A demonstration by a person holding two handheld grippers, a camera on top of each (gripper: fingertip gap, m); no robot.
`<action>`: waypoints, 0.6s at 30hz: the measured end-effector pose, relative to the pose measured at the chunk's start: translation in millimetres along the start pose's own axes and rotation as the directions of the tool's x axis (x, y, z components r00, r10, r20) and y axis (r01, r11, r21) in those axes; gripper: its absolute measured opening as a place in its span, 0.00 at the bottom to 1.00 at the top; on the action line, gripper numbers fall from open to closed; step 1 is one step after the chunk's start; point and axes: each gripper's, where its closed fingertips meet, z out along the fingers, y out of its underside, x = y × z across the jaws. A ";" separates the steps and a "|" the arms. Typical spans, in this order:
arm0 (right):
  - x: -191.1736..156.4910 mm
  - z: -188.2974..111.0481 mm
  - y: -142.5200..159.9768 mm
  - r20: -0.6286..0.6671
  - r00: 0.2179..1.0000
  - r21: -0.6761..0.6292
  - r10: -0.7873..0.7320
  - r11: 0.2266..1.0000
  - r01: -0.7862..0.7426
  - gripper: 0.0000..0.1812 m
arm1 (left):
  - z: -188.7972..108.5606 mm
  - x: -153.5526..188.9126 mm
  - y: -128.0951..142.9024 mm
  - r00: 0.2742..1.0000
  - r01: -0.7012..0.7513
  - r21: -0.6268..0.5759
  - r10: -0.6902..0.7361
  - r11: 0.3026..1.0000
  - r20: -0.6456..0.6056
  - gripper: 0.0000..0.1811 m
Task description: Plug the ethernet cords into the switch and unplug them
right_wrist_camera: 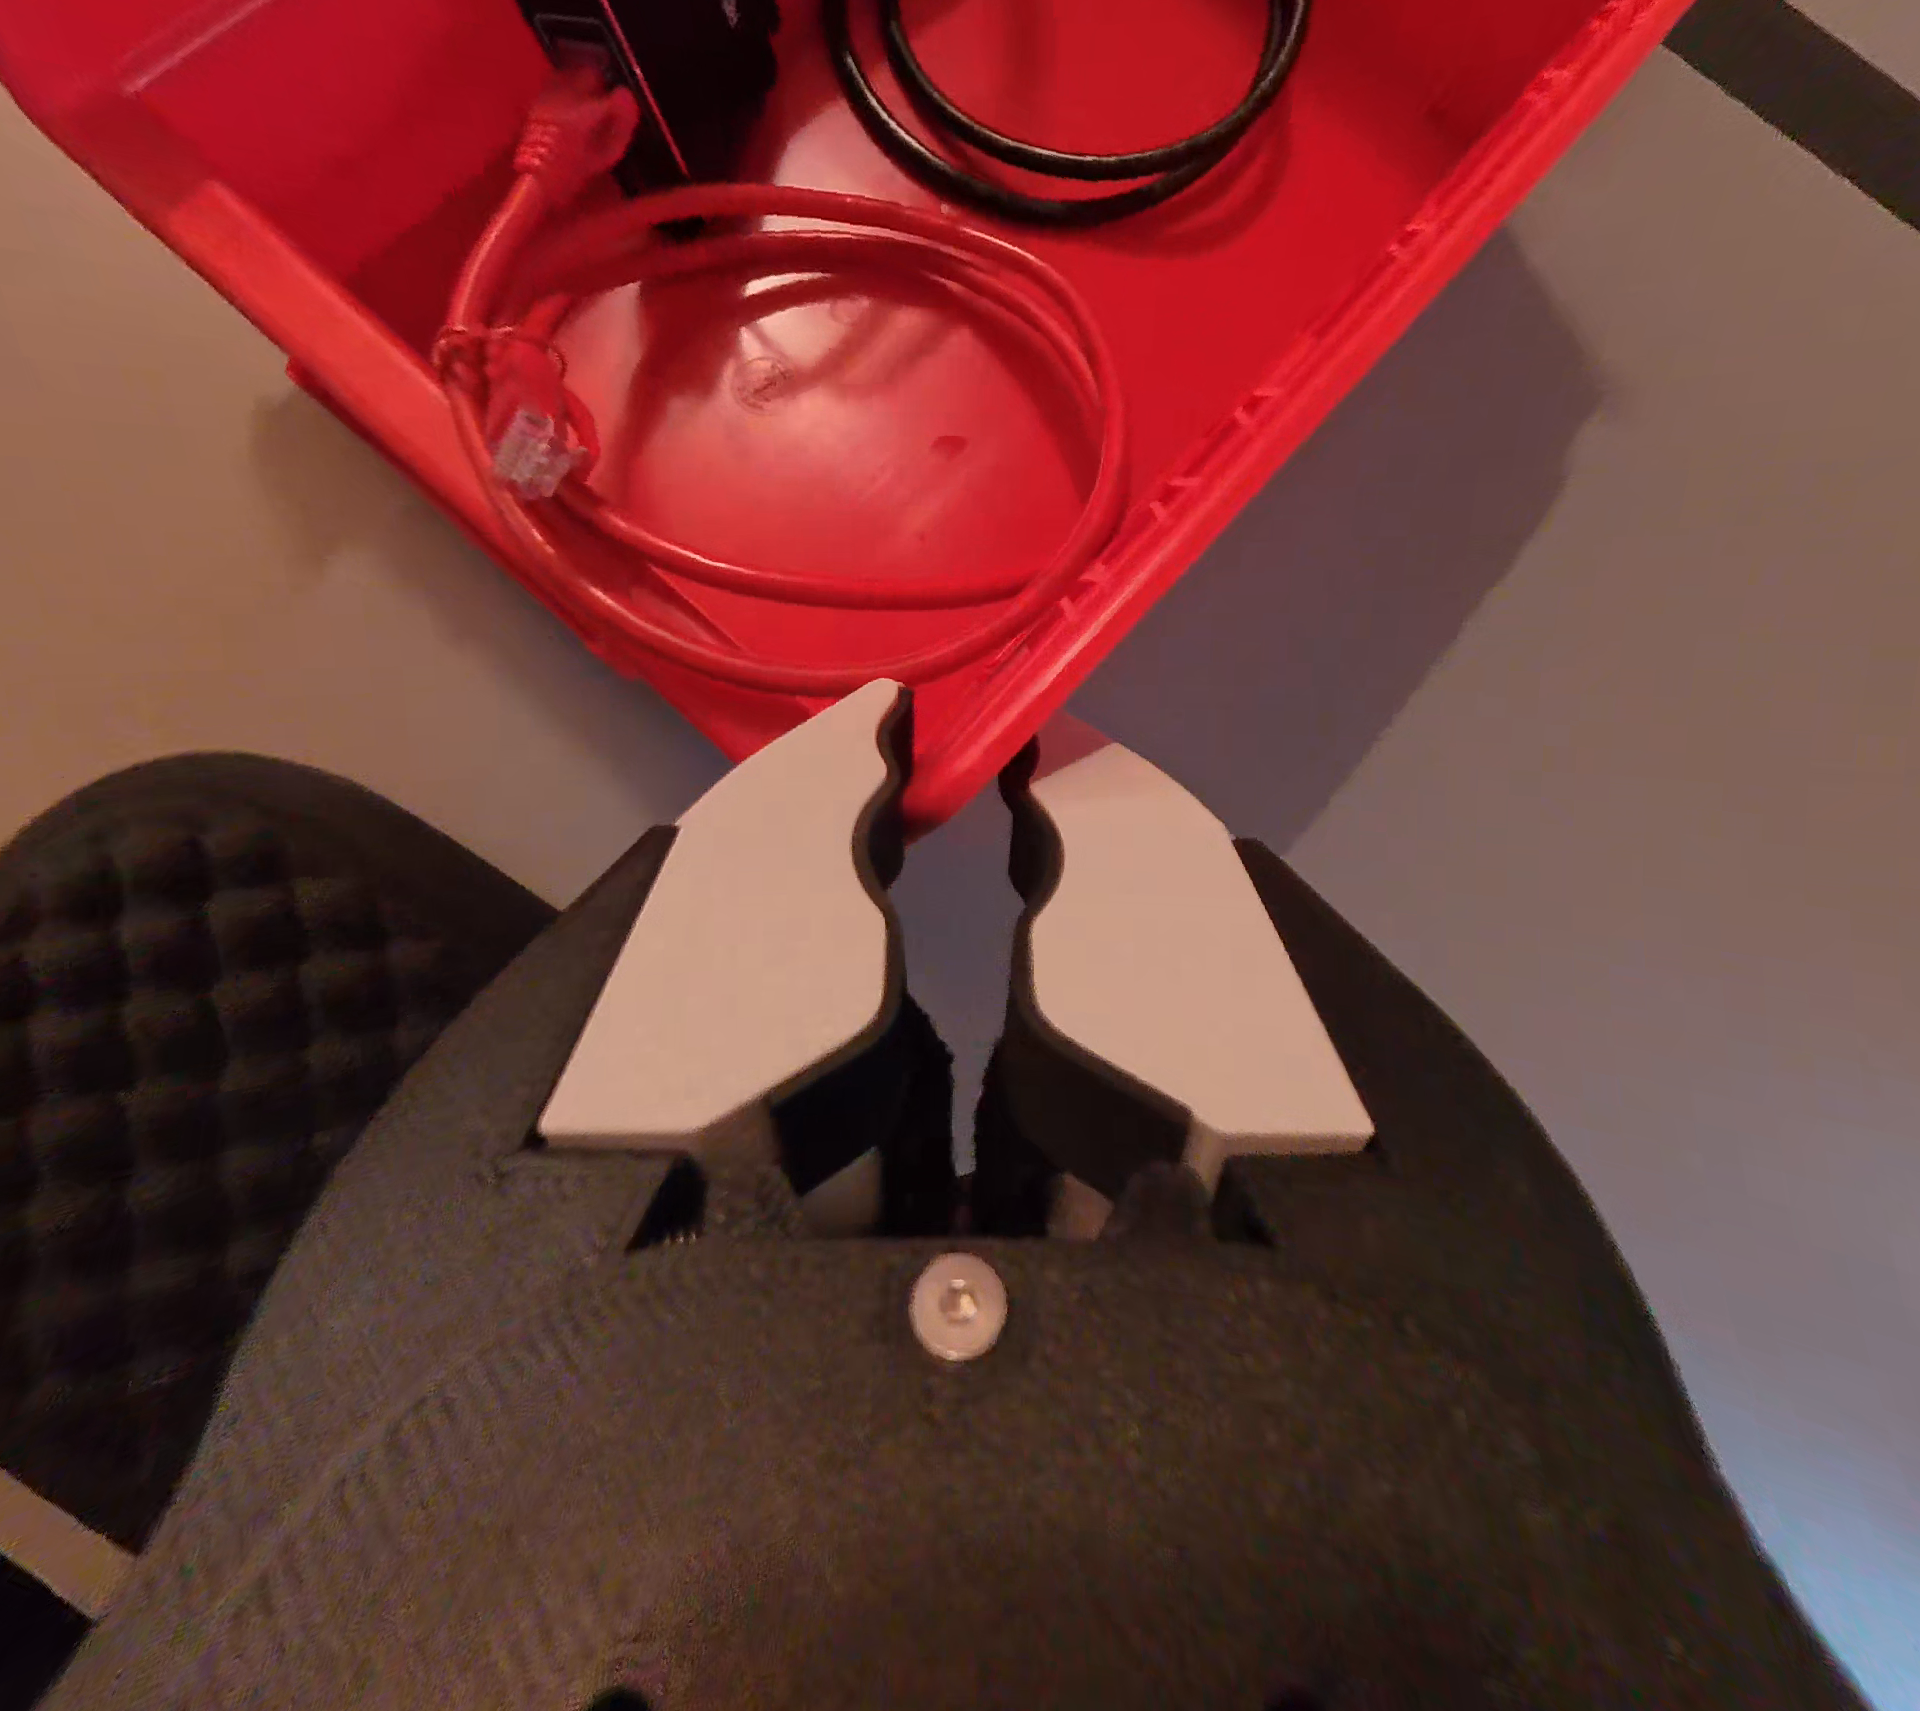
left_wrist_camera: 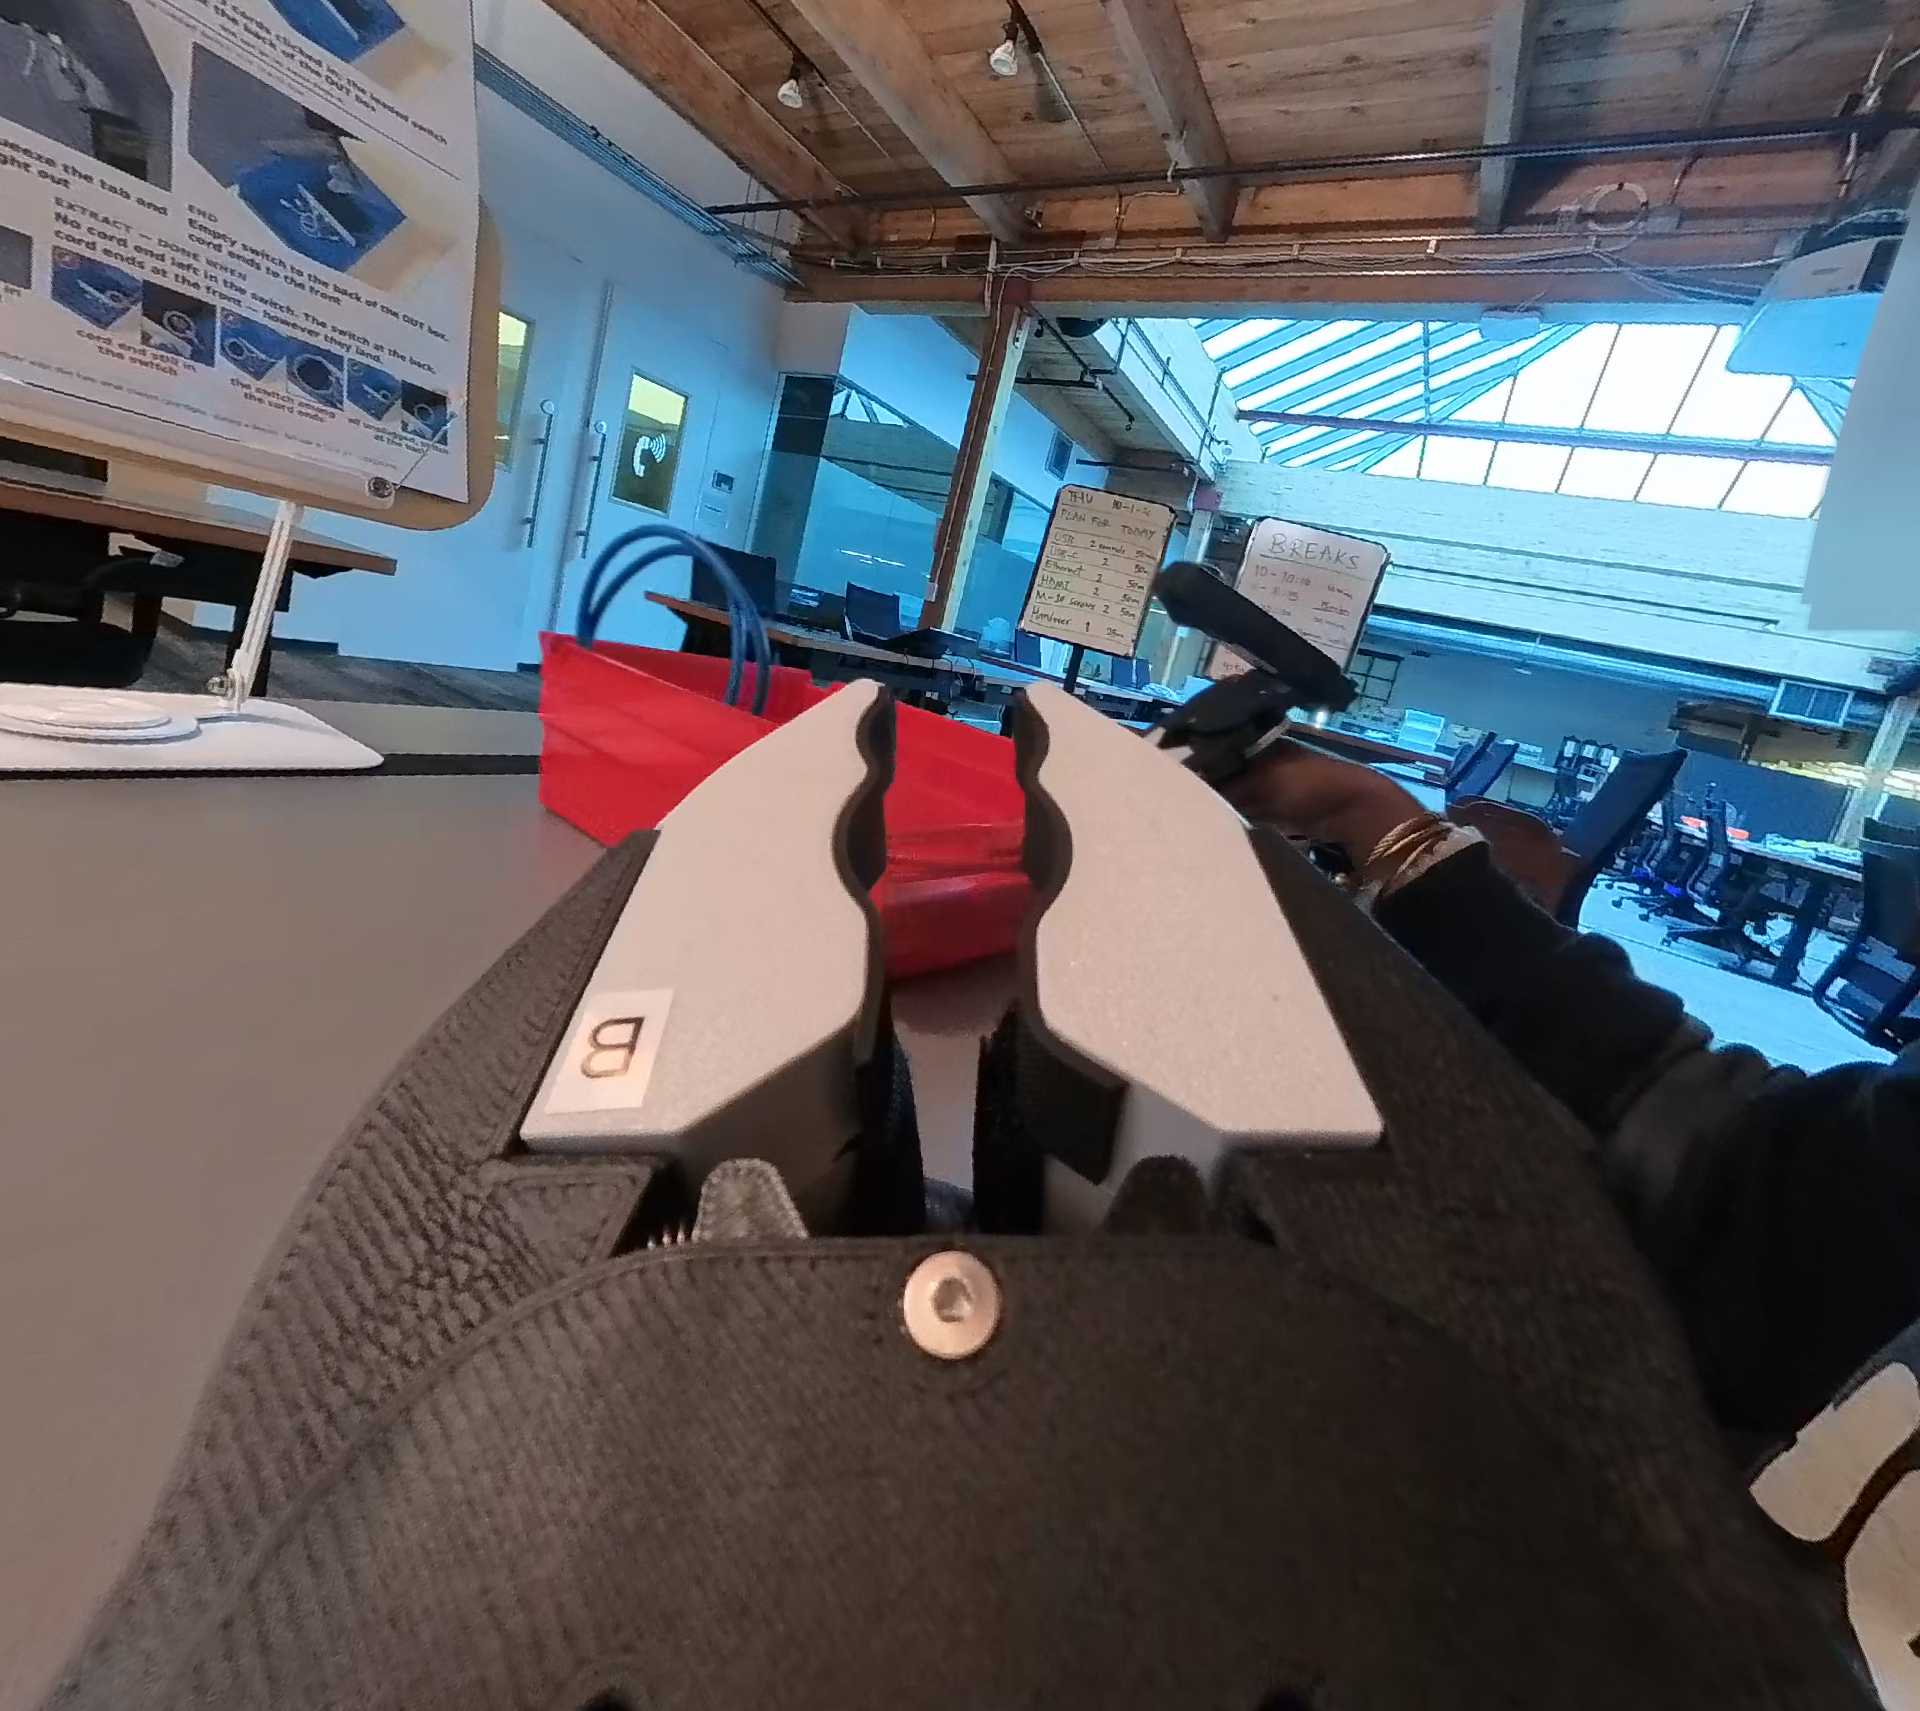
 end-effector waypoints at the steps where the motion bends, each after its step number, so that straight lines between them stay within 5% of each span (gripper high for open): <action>1: -5.2 2.8 -4.0 0.001 1.000 0.000 -0.016 1.000 0.016 0.08 | 0.0 0.4 0.2 1.000 -0.002 -0.001 0.002 1.000 -0.001 0.12; 18: -92.7 40.8 -65.0 -0.027 0.989 0.054 -0.146 0.988 0.147 0.10 | 1.4 2.8 2.0 1.000 -0.024 -0.013 0.024 1.000 -0.006 0.12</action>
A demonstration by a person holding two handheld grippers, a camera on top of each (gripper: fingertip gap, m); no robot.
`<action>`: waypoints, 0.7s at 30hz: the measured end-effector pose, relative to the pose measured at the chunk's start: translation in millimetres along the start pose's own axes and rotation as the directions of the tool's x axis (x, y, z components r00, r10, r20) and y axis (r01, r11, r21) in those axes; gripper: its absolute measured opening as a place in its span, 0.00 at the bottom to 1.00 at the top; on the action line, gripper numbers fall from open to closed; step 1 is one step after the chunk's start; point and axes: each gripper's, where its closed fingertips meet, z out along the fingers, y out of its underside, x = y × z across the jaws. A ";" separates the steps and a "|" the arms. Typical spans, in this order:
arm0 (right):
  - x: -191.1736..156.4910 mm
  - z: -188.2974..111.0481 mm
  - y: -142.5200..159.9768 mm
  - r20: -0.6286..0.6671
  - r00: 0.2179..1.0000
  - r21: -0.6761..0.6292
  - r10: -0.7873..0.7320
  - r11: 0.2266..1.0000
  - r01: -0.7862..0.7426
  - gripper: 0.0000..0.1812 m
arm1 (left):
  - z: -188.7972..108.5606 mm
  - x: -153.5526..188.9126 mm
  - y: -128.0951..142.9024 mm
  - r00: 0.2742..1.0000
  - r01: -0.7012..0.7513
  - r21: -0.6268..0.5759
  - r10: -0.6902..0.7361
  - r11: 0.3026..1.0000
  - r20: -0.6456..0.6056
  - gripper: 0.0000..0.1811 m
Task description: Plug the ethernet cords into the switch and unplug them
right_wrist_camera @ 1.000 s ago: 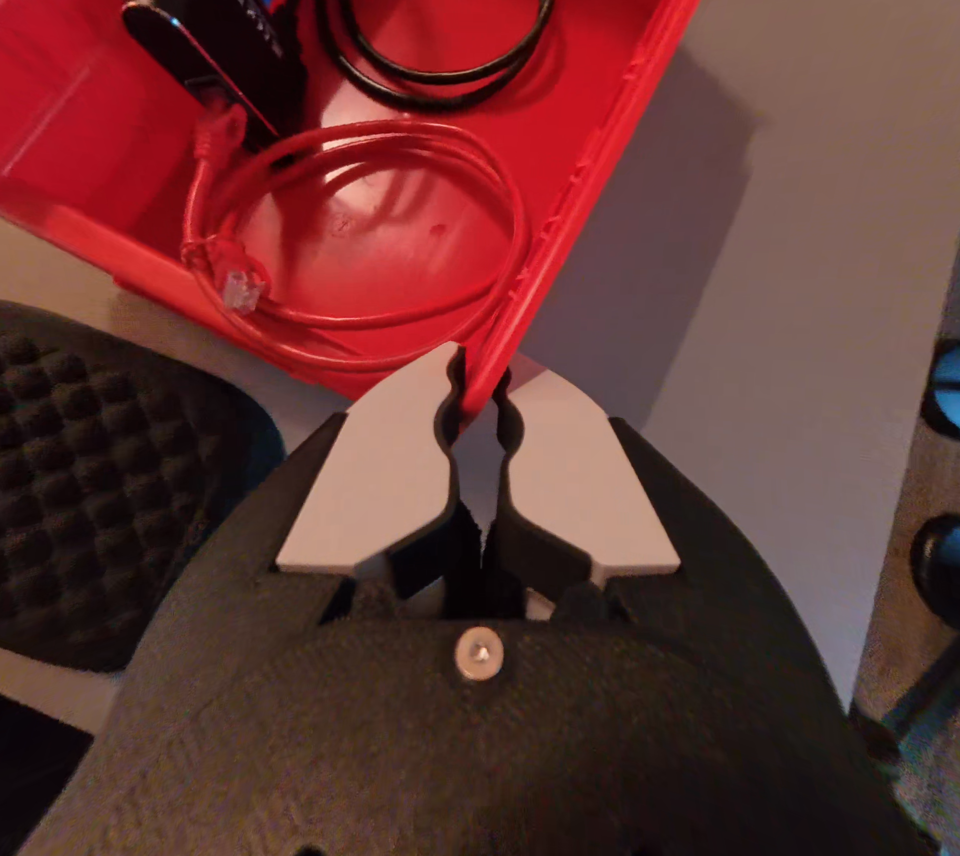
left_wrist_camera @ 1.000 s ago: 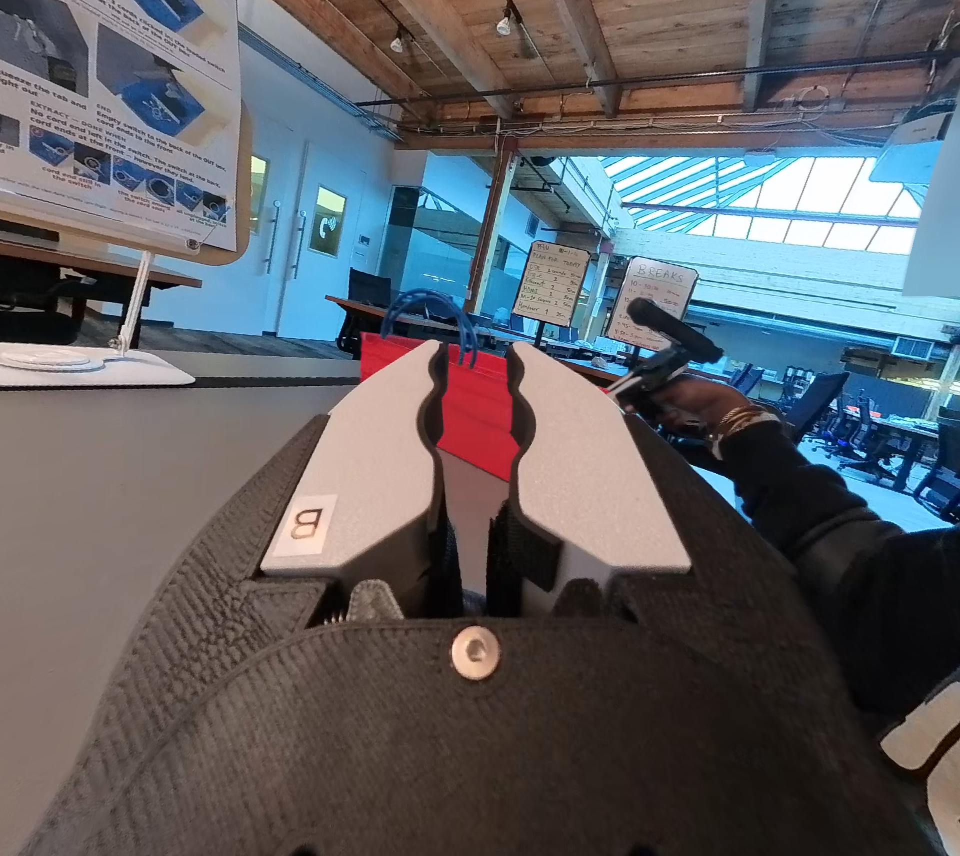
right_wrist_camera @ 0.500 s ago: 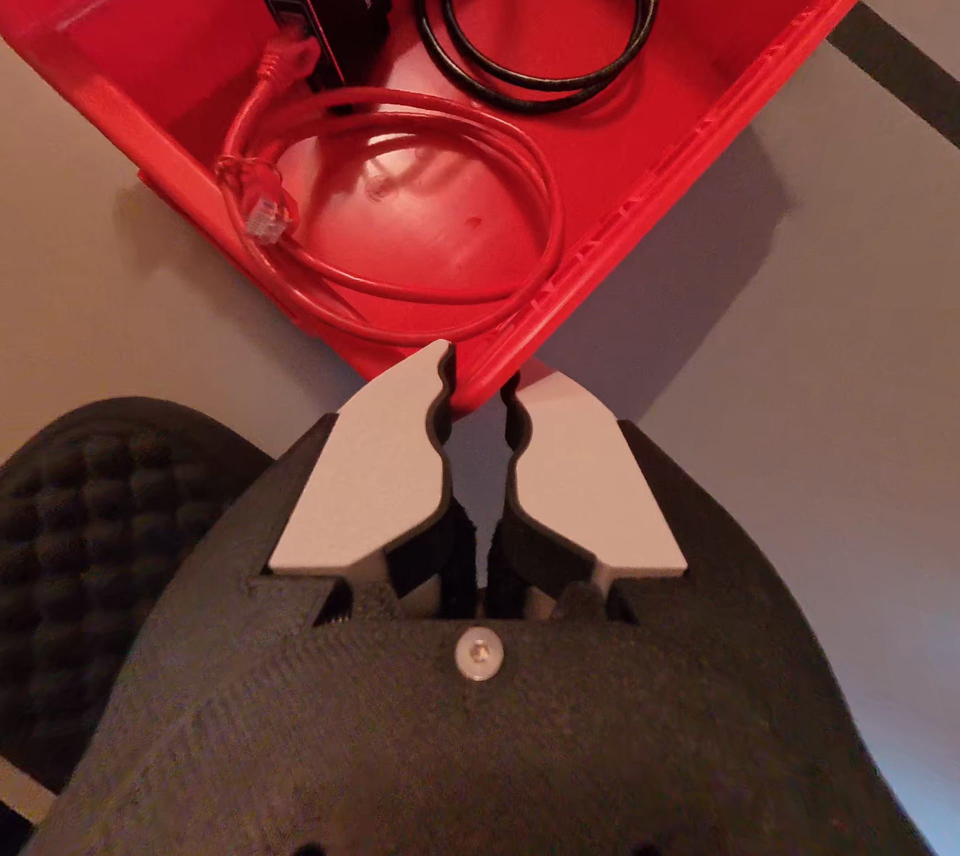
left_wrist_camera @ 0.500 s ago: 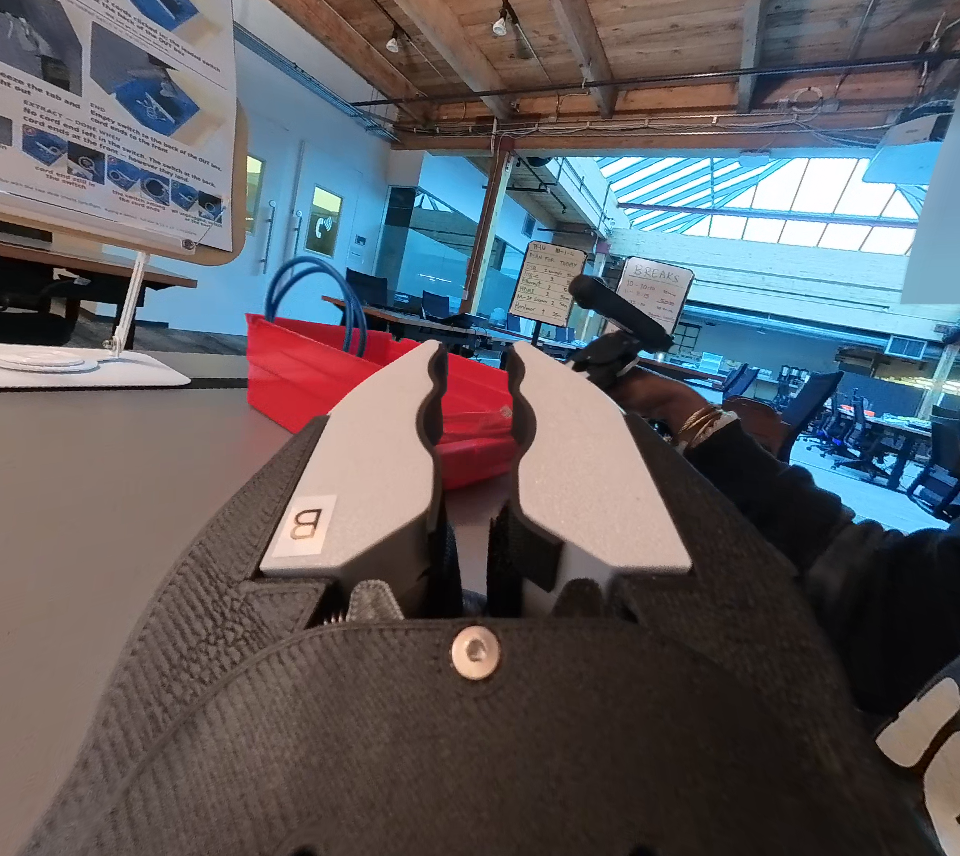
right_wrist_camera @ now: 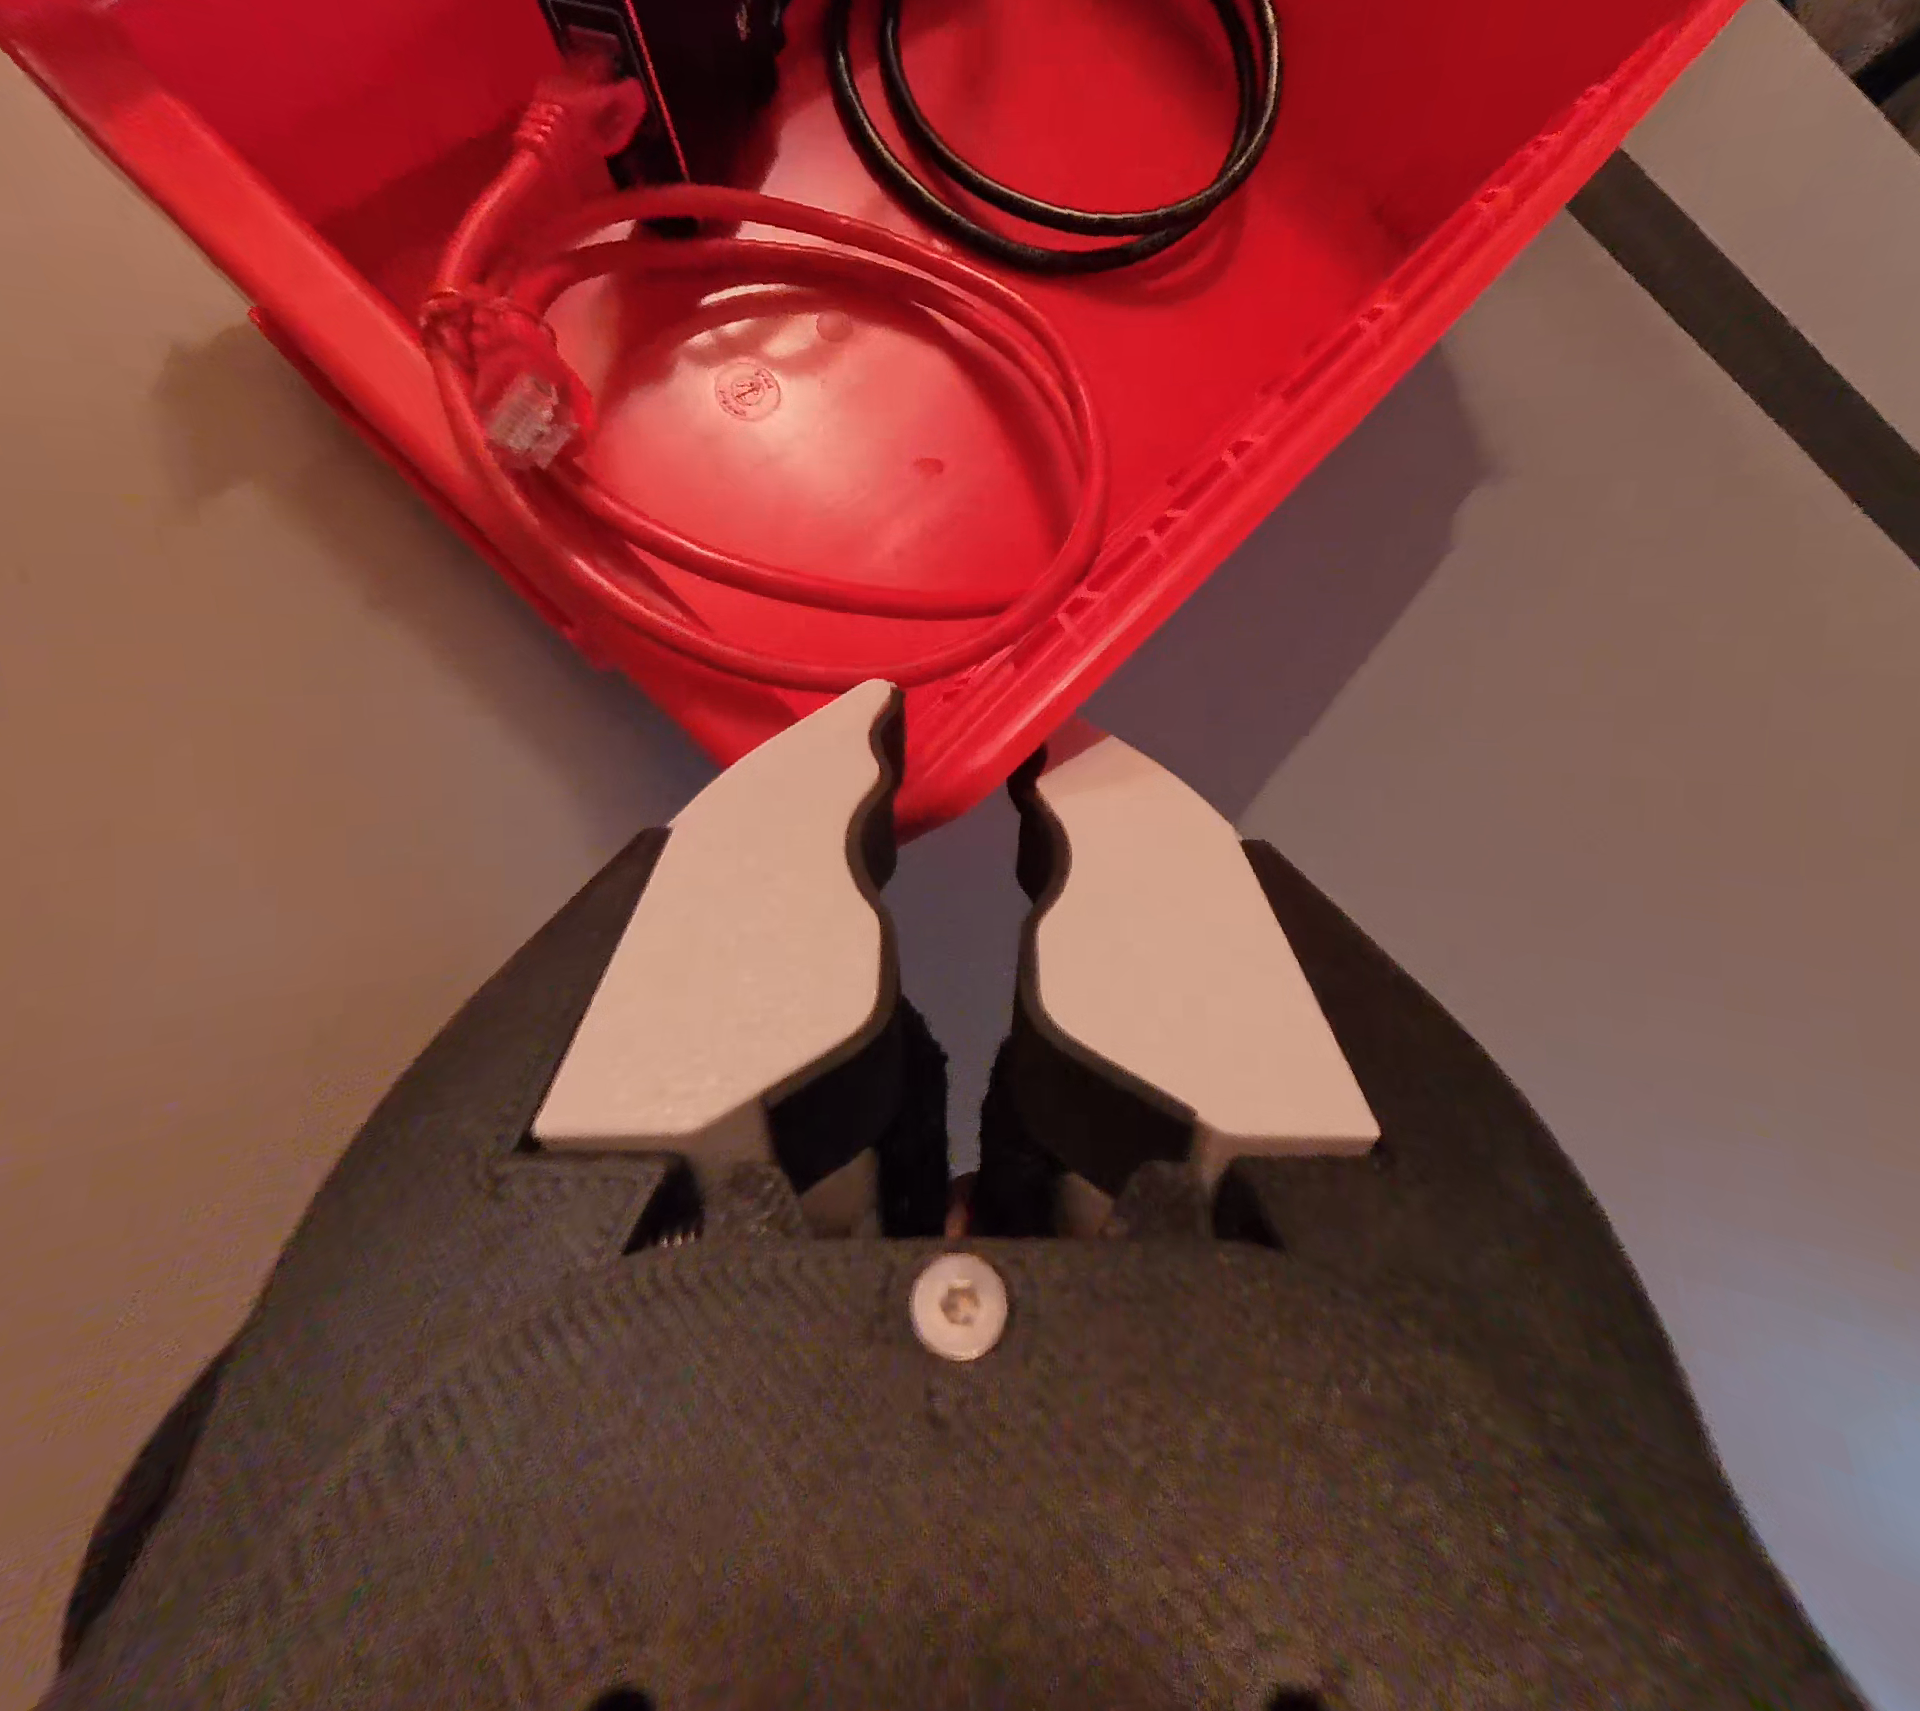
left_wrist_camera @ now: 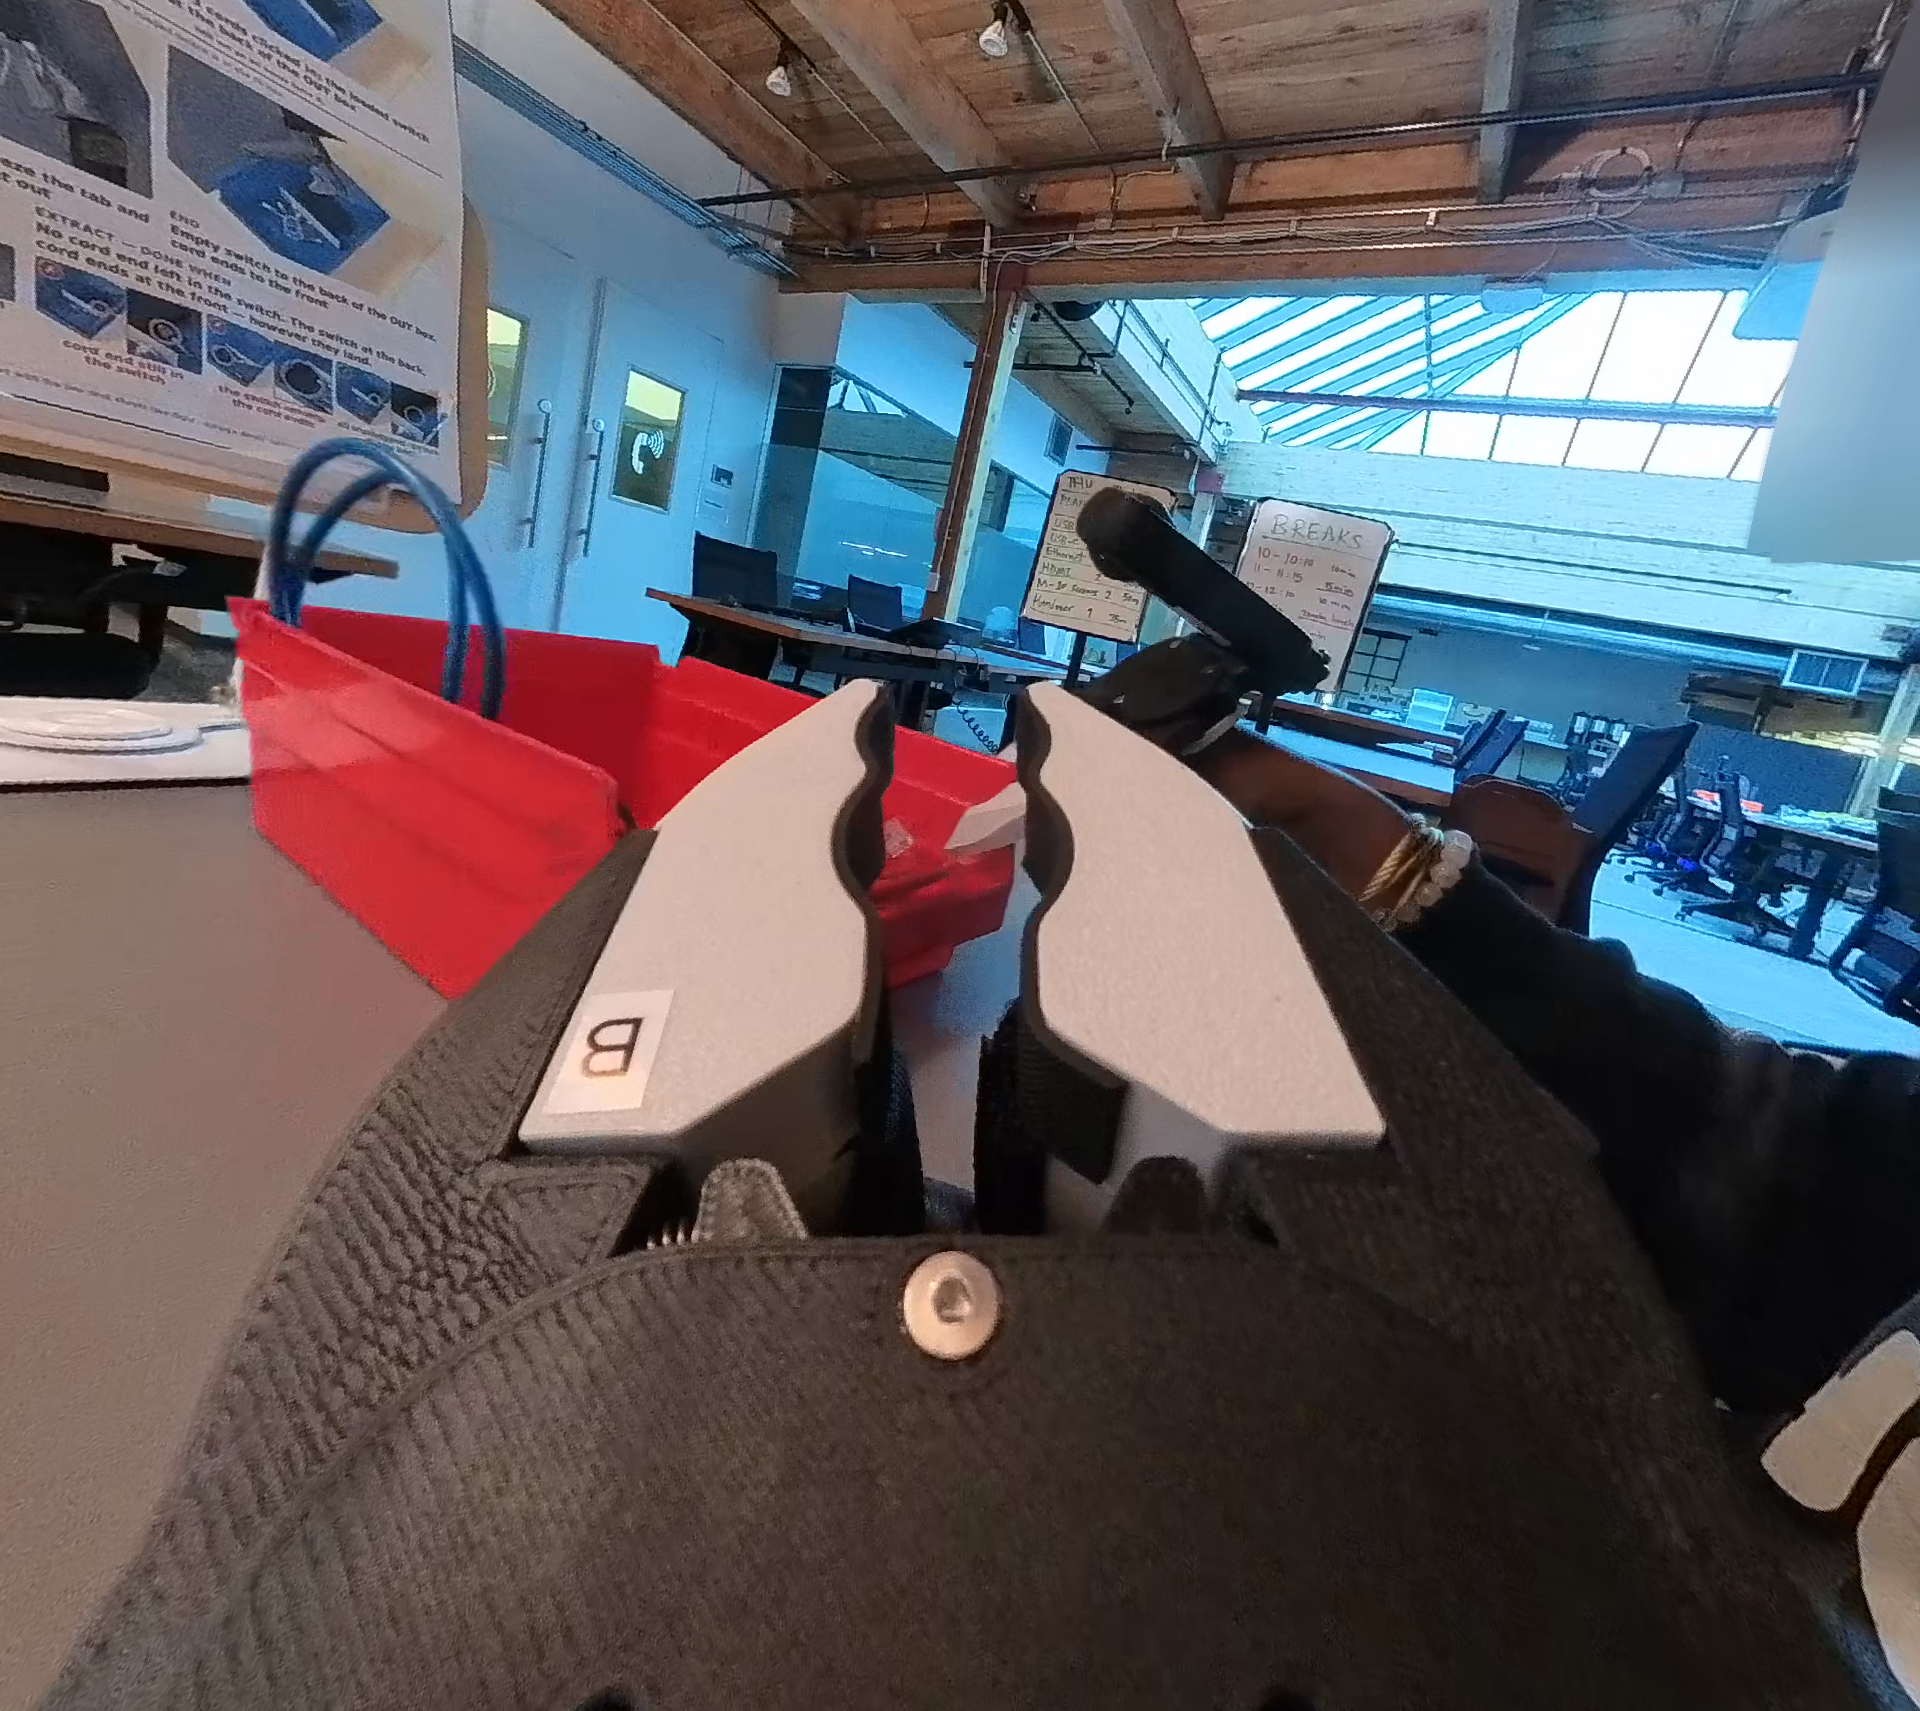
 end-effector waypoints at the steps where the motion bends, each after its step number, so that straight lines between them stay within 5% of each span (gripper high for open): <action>1: -4.6 1.8 -4.0 -0.014 1.000 0.001 -0.014 1.000 0.014 0.10 | 0.4 0.0 0.5 1.000 -0.003 -0.003 0.003 1.000 0.001 0.12; 21: -90.8 56.3 -92.8 0.068 0.995 0.108 -0.068 0.992 0.060 0.11 | 6.4 7.7 12.6 0.998 -0.053 -0.070 0.051 0.996 -0.027 0.12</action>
